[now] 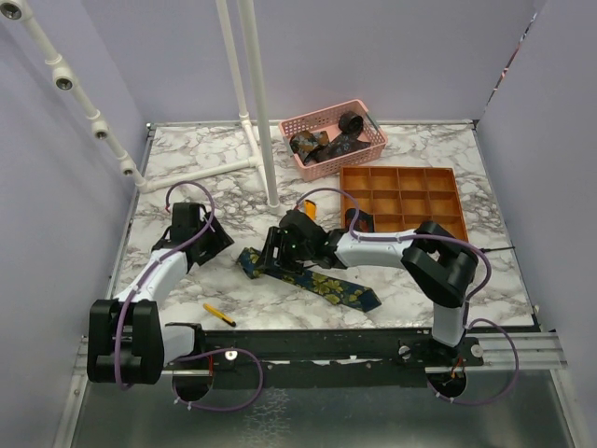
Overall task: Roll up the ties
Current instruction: Roll the tie at the center of the board.
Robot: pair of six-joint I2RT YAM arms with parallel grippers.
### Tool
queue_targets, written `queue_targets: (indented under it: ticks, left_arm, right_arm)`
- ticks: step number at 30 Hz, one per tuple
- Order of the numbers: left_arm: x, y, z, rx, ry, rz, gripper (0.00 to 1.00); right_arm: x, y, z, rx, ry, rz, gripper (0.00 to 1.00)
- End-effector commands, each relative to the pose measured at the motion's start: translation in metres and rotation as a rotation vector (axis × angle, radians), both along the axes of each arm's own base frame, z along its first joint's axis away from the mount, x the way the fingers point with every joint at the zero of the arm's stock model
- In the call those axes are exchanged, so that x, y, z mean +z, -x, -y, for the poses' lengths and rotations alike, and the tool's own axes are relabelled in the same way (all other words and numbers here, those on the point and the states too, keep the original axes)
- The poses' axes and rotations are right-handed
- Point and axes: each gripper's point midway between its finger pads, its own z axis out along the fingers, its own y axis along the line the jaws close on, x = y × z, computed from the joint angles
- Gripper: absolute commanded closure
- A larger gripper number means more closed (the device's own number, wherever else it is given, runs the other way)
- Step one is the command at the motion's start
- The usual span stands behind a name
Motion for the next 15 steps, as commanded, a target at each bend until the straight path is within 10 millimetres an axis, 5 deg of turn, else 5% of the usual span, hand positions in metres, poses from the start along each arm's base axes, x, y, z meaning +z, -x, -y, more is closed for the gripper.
queue_targets:
  ticks: [1,15]
  left_arm:
    - [-0.004,-0.003,0.005,-0.017,0.037,0.003,0.35]
    - [-0.016,0.002,0.027,-0.080,0.152,-0.037,0.40]
  right_arm:
    - [0.000,-0.008,-0.021,-0.008,-0.056,-0.004,0.30]
    - [-0.008,-0.022,-0.031,0.047,-0.053,0.107,0.75]
